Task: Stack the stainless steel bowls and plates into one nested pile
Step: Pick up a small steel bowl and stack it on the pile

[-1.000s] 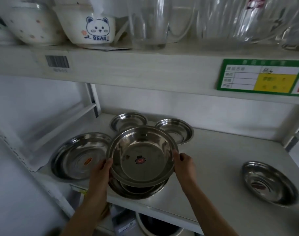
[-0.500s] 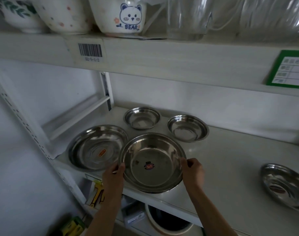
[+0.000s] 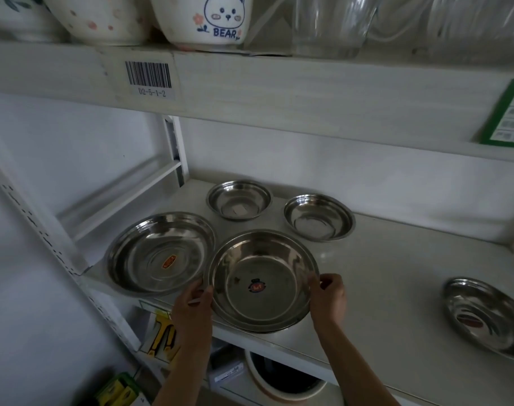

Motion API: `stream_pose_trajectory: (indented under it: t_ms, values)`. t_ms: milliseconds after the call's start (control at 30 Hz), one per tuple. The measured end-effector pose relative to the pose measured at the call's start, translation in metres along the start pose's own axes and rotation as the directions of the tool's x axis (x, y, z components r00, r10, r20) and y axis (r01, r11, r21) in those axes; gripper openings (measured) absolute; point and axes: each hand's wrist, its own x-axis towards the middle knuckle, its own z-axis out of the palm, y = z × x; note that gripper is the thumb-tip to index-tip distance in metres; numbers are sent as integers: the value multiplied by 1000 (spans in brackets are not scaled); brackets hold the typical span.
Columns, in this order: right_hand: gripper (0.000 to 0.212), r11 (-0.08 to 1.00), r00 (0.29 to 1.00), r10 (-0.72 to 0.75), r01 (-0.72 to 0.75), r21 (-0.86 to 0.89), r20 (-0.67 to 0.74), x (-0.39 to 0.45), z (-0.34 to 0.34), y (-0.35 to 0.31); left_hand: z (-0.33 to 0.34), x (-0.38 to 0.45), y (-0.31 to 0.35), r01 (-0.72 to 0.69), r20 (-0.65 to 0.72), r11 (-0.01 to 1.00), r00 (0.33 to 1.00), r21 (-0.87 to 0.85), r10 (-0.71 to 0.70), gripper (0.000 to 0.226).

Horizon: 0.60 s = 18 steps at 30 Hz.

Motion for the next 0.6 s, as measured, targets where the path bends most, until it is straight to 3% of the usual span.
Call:
stream_pose_trajectory:
  t_ms: [367, 600]
  values:
    - [31, 997, 999, 51, -51, 54, 3, 2, 6, 9, -2, 7, 0, 20, 24, 999, 1000, -49, -19, 12]
    - [35, 999, 996, 9, -6, 34, -91, 10, 2, -18, 2, 23, 16, -10, 27, 998, 1000, -61, 12, 19]
